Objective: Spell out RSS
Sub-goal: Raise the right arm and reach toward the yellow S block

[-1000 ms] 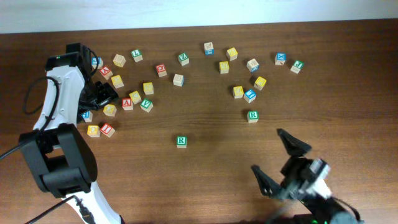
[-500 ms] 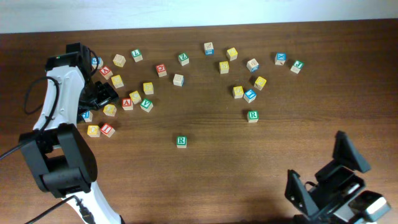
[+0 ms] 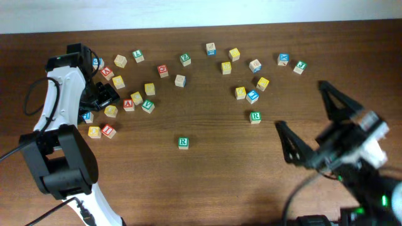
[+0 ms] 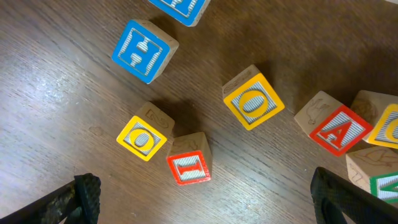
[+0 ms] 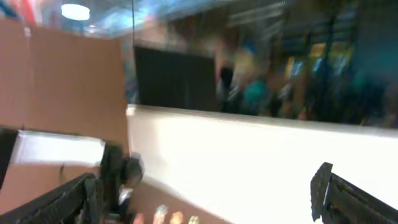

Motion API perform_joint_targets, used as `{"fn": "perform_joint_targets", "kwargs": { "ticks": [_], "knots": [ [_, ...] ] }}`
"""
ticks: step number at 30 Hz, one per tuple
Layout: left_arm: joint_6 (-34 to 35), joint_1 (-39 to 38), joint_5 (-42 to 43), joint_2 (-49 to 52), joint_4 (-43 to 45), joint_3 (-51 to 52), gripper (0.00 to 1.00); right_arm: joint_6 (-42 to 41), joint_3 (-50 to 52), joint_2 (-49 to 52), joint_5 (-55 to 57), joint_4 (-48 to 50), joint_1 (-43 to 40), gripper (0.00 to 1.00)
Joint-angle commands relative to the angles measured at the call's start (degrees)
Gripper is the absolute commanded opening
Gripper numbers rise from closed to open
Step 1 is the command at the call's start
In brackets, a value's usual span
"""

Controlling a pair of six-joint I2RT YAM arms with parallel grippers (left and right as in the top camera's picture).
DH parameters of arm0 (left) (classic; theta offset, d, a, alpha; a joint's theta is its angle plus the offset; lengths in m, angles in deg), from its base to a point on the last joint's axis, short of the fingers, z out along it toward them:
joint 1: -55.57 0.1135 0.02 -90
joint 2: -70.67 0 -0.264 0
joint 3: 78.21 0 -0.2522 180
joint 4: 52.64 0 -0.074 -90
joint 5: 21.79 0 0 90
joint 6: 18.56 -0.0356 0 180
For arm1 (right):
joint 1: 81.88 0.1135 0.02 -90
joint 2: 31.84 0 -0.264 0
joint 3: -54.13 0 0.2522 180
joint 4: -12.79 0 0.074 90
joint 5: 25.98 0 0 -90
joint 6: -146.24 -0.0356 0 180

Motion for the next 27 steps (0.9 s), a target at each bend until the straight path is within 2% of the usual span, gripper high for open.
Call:
{"fn": "perform_joint_targets", "kwargs": {
  "ticks": [1,7,13,16,20,22,27],
  "knots": [
    [0.9,0.0,-0.6,0.6,-0.1,0.5,0.99,2.7,-6.1,6.6,-6.5,-5.6,-0.4,0.98],
    [0.9,0.0,-0.6,0.6,-0.1,0.5,0.99,5.8,-13.5,15.6,-7.5,-17.7,-0.2,0.98],
    [0.9,0.0,-0.6,0.6,0.0,0.5,0.99,9.5,-14.7,21.7,-7.0,-19.5,5.7,0.98],
    [0.9,0.0,-0.6,0.6,-0.1,0.5,0.99,9.4,-16.0,26.3,-3.4,-20.9,8.8,0.98],
    [0.9,0.0,-0.6,0.6,-0.1,0.5,1.0,11.0,-22.1,34.0,0.7,-24.5,10.8,0.98],
    [0.9,0.0,-0.6,0.6,-0.1,0.5,0.99,12.1,-26.1,37.2,4.7,-29.0,11.0,0.98],
    [0.9,0.0,-0.6,0.6,0.0,0.5,0.99,17.1,-41.7,50.3,12.4,-50.0,11.0,0.98]
  ]
}}
